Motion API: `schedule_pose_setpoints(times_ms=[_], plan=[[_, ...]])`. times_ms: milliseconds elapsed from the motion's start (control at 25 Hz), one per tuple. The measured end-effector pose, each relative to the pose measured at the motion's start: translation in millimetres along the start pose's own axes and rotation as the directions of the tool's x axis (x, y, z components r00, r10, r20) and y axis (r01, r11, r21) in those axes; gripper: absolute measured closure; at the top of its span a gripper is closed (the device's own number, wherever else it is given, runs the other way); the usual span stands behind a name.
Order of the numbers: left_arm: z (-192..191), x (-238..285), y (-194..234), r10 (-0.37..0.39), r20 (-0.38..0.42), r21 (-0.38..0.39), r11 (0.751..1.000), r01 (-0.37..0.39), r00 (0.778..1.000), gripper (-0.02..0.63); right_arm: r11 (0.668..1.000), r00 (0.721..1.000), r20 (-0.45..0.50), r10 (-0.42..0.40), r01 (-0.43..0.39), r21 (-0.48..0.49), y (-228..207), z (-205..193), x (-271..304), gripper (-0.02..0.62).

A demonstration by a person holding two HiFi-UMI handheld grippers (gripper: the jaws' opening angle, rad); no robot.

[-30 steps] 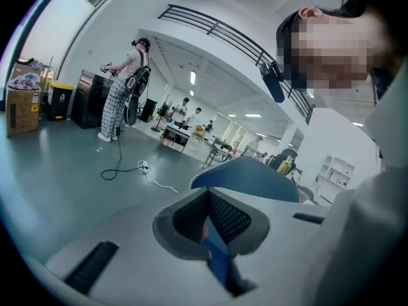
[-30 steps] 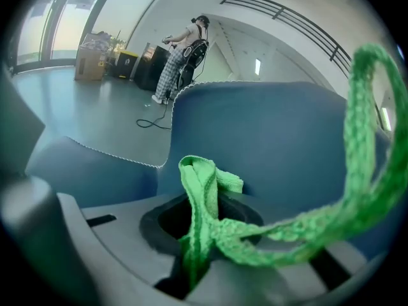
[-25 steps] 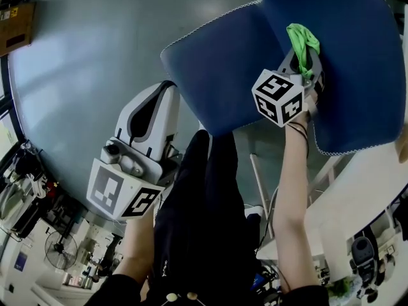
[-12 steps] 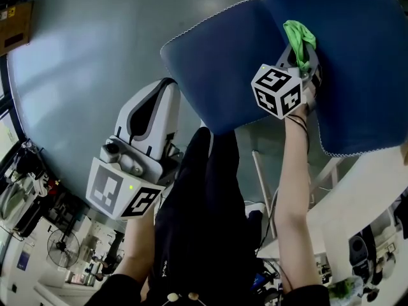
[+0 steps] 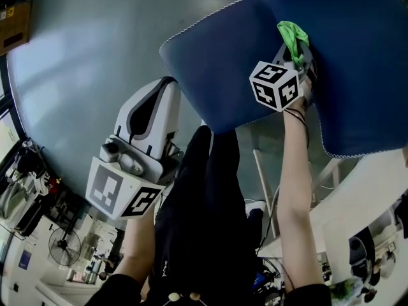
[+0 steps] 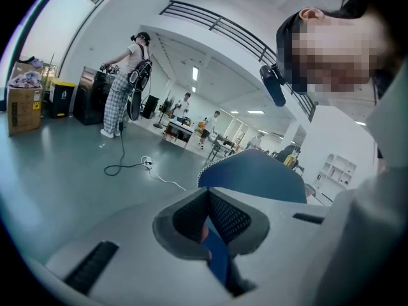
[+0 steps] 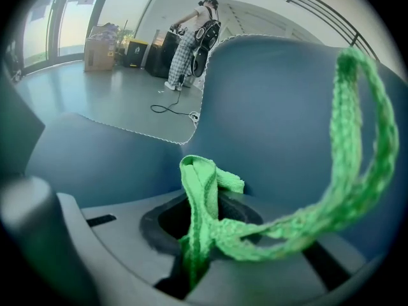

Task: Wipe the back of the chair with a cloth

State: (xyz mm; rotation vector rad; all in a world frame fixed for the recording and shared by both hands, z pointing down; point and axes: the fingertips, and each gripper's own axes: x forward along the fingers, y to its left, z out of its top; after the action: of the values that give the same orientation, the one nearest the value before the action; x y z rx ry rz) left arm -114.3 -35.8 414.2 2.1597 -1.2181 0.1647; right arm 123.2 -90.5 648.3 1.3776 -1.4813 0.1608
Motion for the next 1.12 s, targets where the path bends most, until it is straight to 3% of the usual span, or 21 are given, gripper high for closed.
schedule_pose_setpoints(times_ms=[520, 760, 1120], plan=[[-2, -1, 0, 0.005, -0.006, -0.002, 1.0, -0.005, 1.0, 0.604, 0.999, 0.999, -0.021, 0.049, -0.049, 0.004, 10, -10, 1, 0.551], [4, 5, -5, -0.018, -0.002, -0.013, 1.0, 0.018, 1.0, 0.604, 0.994, 0.995, 0.033, 0.09, -0.092, 0.055, 3, 13, -20, 0.551], [17, 9, -18, -0.07, 0.002, -0.004, 0.998, 0.07, 0.998, 0.604, 0.992, 0.99, 0.13, 0.06, -0.074, 0.102, -28, 55, -72, 0.551]])
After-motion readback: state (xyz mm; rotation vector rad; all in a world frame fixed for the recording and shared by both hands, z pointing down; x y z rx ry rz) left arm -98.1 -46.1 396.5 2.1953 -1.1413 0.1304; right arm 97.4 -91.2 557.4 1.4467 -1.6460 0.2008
